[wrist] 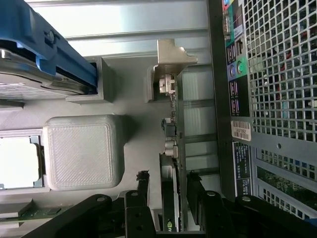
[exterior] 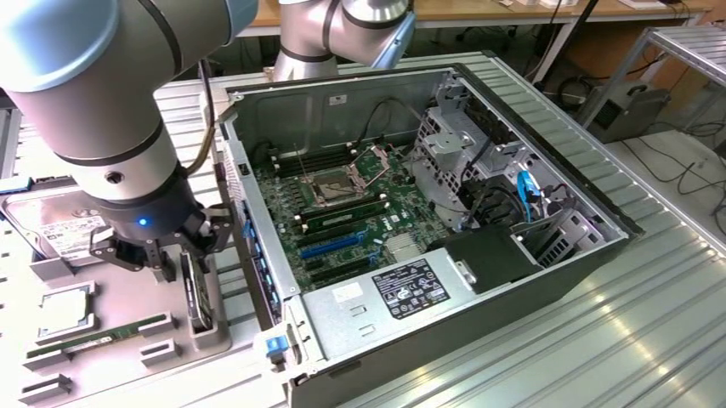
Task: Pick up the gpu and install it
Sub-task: 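Pick up the gpu and move the gpu toward the slot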
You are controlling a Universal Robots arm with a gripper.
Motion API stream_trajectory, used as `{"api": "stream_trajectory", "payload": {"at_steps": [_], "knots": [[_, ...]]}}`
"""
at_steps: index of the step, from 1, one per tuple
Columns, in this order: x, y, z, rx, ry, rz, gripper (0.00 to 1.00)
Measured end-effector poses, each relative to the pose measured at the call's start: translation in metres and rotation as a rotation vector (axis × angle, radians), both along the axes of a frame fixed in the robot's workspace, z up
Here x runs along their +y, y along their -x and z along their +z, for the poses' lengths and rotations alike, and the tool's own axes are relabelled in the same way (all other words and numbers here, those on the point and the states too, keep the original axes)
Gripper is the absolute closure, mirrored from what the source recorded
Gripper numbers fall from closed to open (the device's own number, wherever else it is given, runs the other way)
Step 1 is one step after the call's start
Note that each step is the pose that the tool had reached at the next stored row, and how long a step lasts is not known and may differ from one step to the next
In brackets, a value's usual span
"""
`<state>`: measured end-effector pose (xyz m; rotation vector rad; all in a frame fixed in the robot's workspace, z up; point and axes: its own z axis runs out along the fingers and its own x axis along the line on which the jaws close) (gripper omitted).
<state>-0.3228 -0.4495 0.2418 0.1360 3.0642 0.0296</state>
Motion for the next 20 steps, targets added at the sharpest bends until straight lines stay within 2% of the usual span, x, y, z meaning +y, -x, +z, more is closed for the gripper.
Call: {"api": "stream_trajectory", "payload": {"at_steps": [6, 7, 8, 9, 14, 20], "knots": [[0.0000, 0.0003, -0.0008, -0.0016, 0.0011, 0.000, 0.58], [0.0000, 0.0003, -0.0009, -0.0017, 0.0012, 0.000, 0.64], [0.0000, 0.0003, -0.0009, -0.0017, 0.0013, 0.000, 0.64], [0.0000, 0.0003, -0.0009, -0.0017, 0.0014, 0.000, 0.71], [0.0000, 0.0003, -0.0011, -0.0016, 0.0015, 0.003, 0.74], [0.0000, -0.0001, -0.0012, -0.0011, 0.0012, 0.040, 0.74]]}}
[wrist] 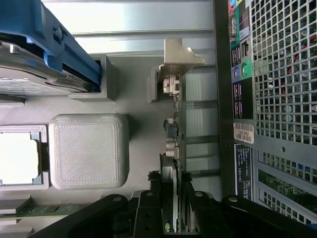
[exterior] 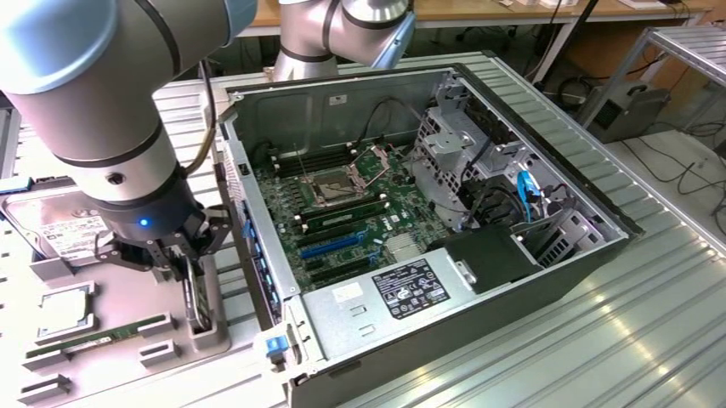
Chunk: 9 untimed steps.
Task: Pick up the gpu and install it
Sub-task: 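Pick up the gpu and move the gpu toward the slot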
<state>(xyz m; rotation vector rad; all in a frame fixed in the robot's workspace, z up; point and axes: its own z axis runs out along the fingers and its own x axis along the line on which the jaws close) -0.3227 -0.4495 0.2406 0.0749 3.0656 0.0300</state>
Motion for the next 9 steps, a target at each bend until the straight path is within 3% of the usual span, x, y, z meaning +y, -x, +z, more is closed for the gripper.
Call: {"api": "stream_trajectory", "payload": {"at_steps": [9], "knots": [[0.0000, -0.0030, 0.0009, 0.0063, -0.0008, 0.012, 0.74]]}}
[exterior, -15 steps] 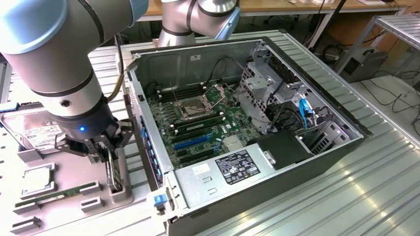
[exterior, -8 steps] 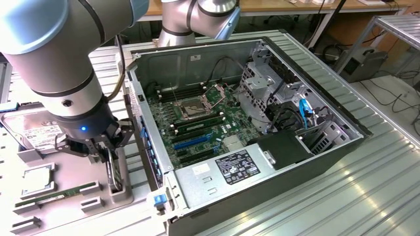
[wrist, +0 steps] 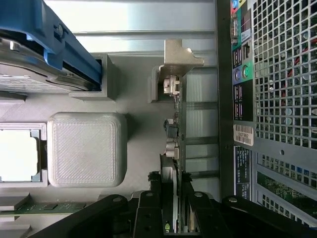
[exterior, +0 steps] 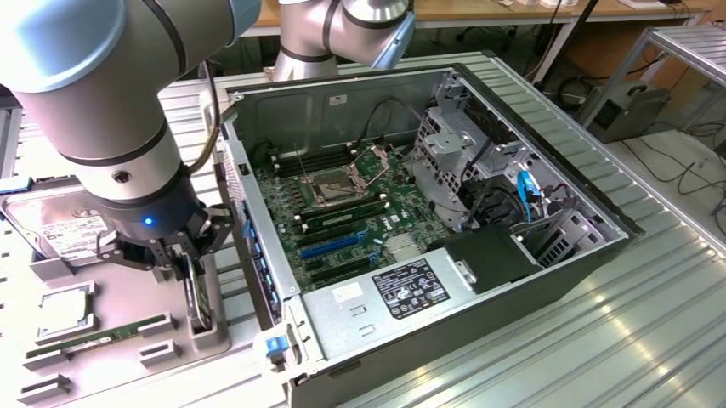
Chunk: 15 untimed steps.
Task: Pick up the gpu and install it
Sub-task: 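Pick up the gpu and move the gpu toward the slot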
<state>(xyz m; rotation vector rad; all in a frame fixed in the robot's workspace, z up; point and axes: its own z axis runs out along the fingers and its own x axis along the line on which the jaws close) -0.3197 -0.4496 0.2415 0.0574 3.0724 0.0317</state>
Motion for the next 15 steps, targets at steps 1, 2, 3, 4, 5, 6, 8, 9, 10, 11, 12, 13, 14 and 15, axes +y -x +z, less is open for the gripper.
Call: {"api": "stream_trajectory", "payload": {"at_steps": [1, 2, 3, 4, 5, 6, 8, 9, 10, 11, 12, 13, 14, 15], "knots": [[0.0000, 0.000, 0.0005, 0.0004, -0.0008, 0.000, 0.74], [0.0001, 0.000, 0.0012, 0.0007, -0.0014, 0.000, 0.74], [0.0001, -0.001, 0.0020, 0.0010, -0.0018, 0.000, 0.74], [0.0000, -0.001, 0.0030, 0.0013, -0.0021, 0.000, 0.74], [0.0001, -0.001, 0.0045, 0.0015, -0.0026, 0.000, 0.74], [0.0001, -0.001, 0.0059, 0.0016, -0.0028, 0.000, 0.74], [0.0000, -0.001, 0.0085, 0.0022, -0.0029, 0.000, 0.74], [0.0000, -0.001, 0.0095, 0.0026, -0.0032, 0.000, 0.74], [0.0000, -0.002, 0.0110, 0.0035, -0.0036, 0.001, 0.74], [0.0000, -0.002, 0.0122, 0.0043, -0.0039, 0.000, 0.74], [0.0000, -0.002, 0.0139, 0.0051, -0.0041, 0.000, 0.74], [0.0000, -0.002, 0.0156, 0.0058, -0.0046, 0.000, 0.74], [0.0001, -0.002, 0.0173, 0.0065, -0.0051, 0.000, 0.74], [0.0000, -0.002, 0.0191, 0.0072, -0.0055, 0.001, 0.74]]}}
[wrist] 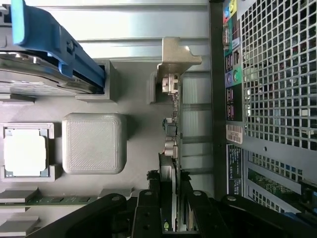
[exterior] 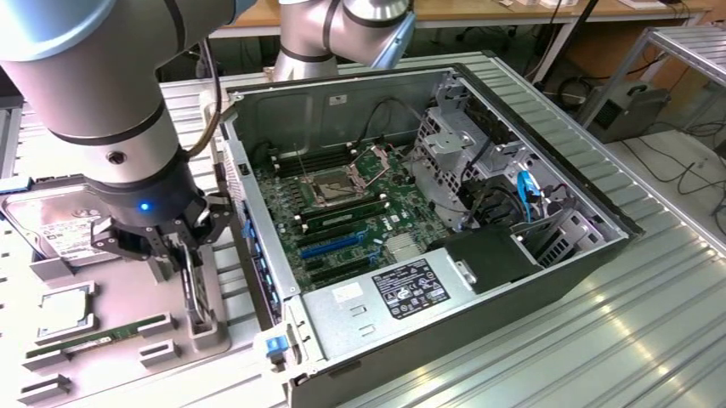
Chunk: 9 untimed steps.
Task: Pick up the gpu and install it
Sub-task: 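Pick up the gpu and move the gpu toward the slot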
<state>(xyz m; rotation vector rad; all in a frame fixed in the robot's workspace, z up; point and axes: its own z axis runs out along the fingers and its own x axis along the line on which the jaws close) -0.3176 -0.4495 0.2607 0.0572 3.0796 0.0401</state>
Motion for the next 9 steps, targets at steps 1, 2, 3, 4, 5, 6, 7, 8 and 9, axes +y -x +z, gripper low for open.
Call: {"api": "stream_trajectory", "payload": {"at_steps": [1, 2, 3, 4, 5, 6, 7, 8, 9], "knots": [[0.0000, 0.000, 0.0020, 0.0010, -0.0005, 0.000, 0.74], [0.0000, 0.000, 0.0042, 0.0019, -0.0010, 0.000, 0.74], [0.0000, 0.000, 0.0064, 0.0027, -0.0014, 0.000, 0.74], [0.0000, 0.000, 0.0091, 0.0037, -0.0018, 0.001, 0.74], [0.0000, 0.000, 0.0127, 0.0048, -0.0024, 0.001, 0.74], [0.0000, 0.000, 0.0157, 0.0057, -0.0028, 0.001, 0.74], [0.0000, 0.000, 0.0207, 0.0070, -0.0031, 0.001, 0.74], [0.0000, 0.000, 0.0273, 0.0083, -0.0036, 0.001, 0.74], [0.0000, 0.000, 0.0321, 0.0091, -0.0040, 0.001, 0.74]]}}
